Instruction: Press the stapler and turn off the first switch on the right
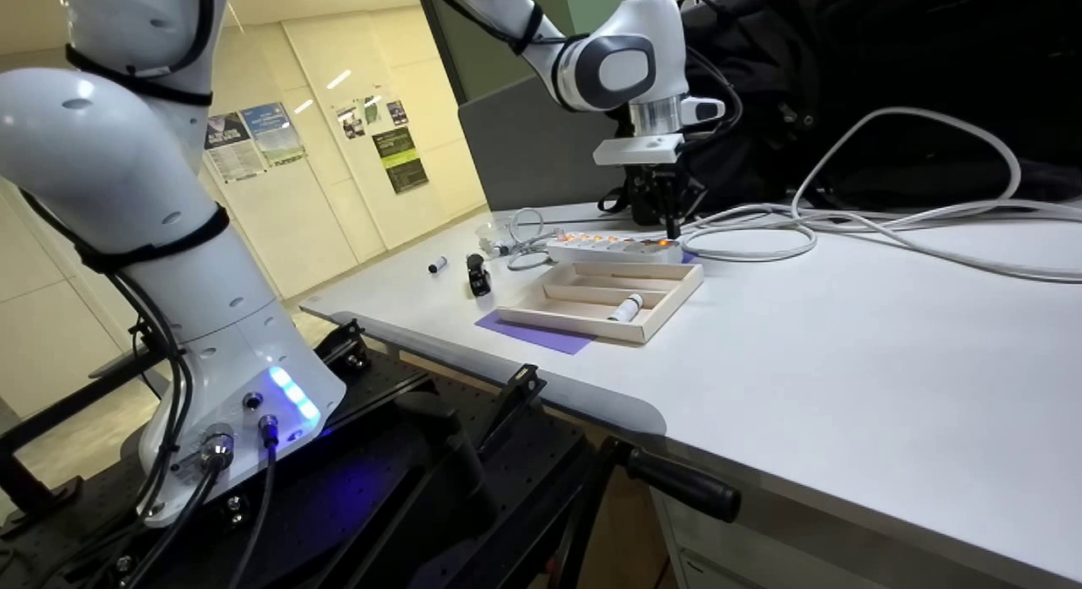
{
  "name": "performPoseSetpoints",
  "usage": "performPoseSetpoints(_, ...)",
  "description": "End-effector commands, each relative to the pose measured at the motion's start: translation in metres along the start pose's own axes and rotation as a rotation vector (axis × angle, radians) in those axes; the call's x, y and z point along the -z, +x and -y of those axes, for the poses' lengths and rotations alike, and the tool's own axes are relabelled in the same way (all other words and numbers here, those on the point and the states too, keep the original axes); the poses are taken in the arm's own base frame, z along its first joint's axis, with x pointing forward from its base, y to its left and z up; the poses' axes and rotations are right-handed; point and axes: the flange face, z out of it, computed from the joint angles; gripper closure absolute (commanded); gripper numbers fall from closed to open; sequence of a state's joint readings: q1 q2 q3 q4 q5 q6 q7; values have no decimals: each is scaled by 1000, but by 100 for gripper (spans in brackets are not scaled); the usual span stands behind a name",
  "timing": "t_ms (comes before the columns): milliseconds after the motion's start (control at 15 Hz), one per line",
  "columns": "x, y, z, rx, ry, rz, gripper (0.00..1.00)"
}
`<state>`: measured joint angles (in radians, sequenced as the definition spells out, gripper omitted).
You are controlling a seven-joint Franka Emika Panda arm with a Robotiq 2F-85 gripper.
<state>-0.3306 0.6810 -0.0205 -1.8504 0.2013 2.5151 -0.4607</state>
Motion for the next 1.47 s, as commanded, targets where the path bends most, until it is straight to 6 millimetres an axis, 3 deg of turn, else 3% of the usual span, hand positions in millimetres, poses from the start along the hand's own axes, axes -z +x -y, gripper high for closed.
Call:
performPoseSetpoints(0,5,7,-2,-51,-11,26,100)
performPoseSetpoints(533,11,7,1,-72,26,77,100)
performPoseSetpoints(933,0,7,-1,-90,12,81,100)
performPoseSetpoints(1400,-15,2,12,-50,-49,71,100)
